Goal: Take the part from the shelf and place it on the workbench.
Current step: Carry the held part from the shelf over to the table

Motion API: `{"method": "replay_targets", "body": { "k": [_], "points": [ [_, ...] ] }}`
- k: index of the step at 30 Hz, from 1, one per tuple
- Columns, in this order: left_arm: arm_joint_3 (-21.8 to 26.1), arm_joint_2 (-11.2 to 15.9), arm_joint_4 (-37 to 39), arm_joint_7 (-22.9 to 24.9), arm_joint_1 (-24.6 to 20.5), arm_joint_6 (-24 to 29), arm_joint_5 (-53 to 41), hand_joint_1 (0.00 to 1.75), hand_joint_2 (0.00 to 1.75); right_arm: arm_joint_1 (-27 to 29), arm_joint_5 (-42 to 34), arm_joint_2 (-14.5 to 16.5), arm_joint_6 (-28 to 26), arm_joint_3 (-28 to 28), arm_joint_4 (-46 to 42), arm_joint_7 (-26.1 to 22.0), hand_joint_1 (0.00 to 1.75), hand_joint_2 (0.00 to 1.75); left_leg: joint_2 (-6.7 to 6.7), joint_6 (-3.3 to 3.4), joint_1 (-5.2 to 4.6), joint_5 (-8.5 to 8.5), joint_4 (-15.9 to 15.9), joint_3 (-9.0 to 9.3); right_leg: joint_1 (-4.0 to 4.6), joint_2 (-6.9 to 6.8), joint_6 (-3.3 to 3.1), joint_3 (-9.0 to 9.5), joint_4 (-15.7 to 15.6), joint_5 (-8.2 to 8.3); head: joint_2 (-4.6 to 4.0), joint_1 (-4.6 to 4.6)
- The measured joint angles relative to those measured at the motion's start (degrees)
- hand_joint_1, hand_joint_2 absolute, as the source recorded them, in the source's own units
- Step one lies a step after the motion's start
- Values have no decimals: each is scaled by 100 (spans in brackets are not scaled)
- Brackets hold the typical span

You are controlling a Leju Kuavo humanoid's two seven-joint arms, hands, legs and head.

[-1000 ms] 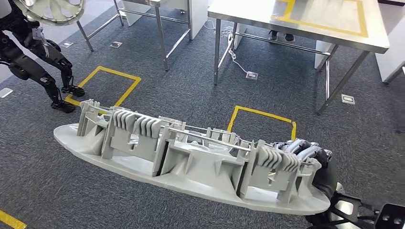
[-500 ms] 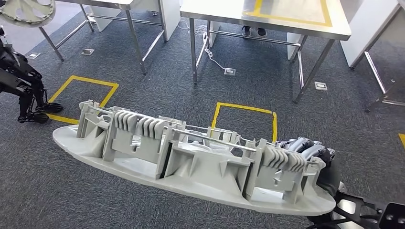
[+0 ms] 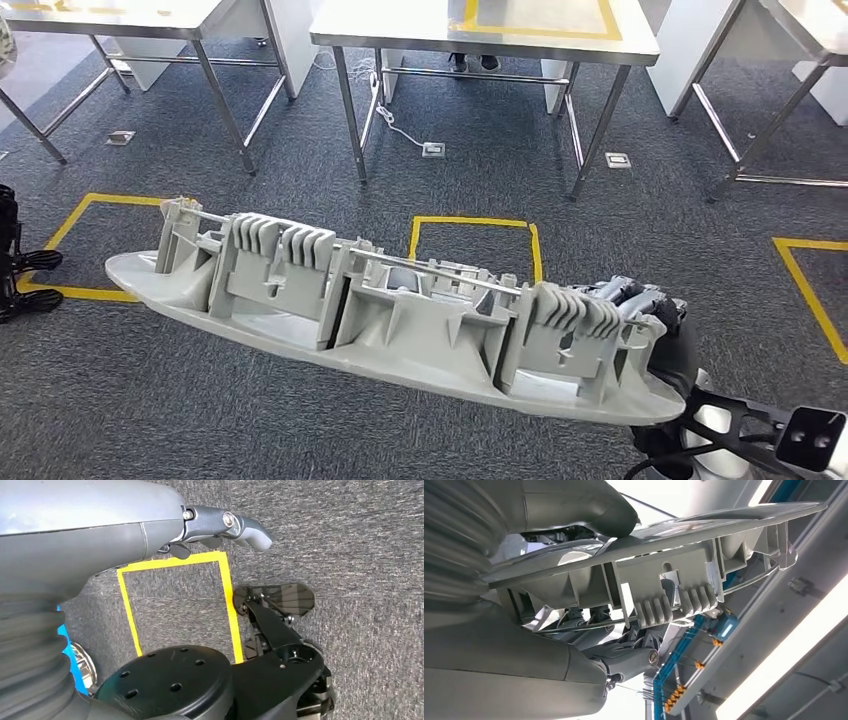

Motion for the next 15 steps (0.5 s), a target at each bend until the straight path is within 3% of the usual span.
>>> {"method": "replay_targets", "body": {
  "k": [3, 7, 9, 12, 13, 14, 15],
  "points": [
    [0, -11, 1, -4, 3, -3, -2, 0, 175, -14, 5, 1, -16, 20, 1, 1, 175, 175, -9, 62, -18, 1, -25, 6, 20, 8, -34, 1, -18, 16, 0, 8],
    [0, -11, -4, -10, -8, -3, -2, 0, 175, -44, 41, 3, -16, 46, -1, 0, 175, 175, 3, 200, -27, 4, -40, 13, -21, -16, 177, 15, -44, 9, 0, 16],
    [0, -18, -4, -13, -9, -3, -2, 0, 175, -61, 53, 4, -15, 58, -1, -1, 175, 175, 29, 252, -4, 17, -70, 31, -32, -76, 221, -151, 332, -208, 0, 41],
    [0, -18, -4, -13, 0, -4, -2, 0, 175, -68, 58, 7, -17, 73, 8, -1, 175, 175, 66, 273, -5, 2, -69, 33, -51, -123, 255, -693, 1403, -645, 0, 69],
    [0, -18, -3, -14, 2, -4, -2, 0, 175, -69, 59, 7, -20, 75, 11, 0, 175, 175, 72, 269, -5, -8, -68, 39, -59, -130, 260, -784, 1551, -637, 0, 73],
    [0, -18, -3, -14, 2, -5, -2, 0, 175, -71, 60, 8, -23, 76, 15, 1, 175, 175, 75, 259, -4, -21, -67, 51, -67, -139, 258, -763, 1473, -520, 0, 76],
    [0, -20, -3, -15, 2, -7, -2, 0, 175, -74, 59, 8, -26, 77, 16, 1, 175, 175, 75, 243, -1, -38, -66, 71, -76, -154, 250, -626, 1174, -322, 0, 79]
  ]
}}
